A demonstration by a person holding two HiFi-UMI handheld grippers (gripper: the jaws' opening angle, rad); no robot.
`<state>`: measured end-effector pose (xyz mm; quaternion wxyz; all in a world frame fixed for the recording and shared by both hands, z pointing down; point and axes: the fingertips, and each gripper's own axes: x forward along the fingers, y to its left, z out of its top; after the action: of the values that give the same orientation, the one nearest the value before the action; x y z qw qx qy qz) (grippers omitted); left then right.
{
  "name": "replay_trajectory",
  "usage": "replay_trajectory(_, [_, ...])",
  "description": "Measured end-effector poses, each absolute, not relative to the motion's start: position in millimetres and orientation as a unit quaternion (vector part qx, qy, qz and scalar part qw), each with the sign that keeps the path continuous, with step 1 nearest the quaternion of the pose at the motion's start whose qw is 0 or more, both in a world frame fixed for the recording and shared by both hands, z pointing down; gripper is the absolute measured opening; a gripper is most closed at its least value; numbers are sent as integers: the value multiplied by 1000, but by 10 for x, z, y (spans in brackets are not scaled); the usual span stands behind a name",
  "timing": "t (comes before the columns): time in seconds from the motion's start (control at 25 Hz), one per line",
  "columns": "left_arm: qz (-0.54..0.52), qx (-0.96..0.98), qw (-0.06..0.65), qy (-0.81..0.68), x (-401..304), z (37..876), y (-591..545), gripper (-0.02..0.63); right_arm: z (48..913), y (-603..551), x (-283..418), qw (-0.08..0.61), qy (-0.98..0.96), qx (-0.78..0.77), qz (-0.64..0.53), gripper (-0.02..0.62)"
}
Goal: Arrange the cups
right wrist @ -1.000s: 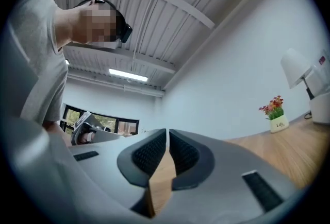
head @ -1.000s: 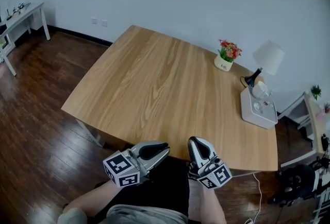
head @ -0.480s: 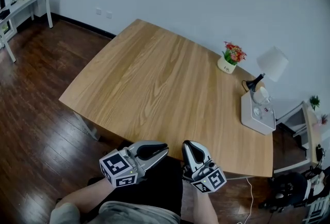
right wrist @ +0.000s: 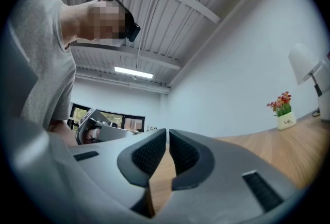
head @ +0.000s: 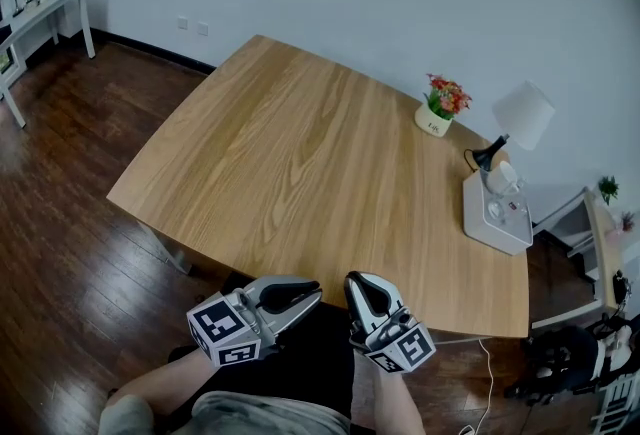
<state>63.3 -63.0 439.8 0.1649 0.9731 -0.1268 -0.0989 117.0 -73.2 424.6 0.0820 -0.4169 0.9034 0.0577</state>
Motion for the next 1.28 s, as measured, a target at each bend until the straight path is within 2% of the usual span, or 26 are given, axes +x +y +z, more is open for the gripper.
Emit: replay_trajectory(1.28, [-91,974,169,-120,662,4456,-584,29,4306,-678,1046,58,913,-399,63,17])
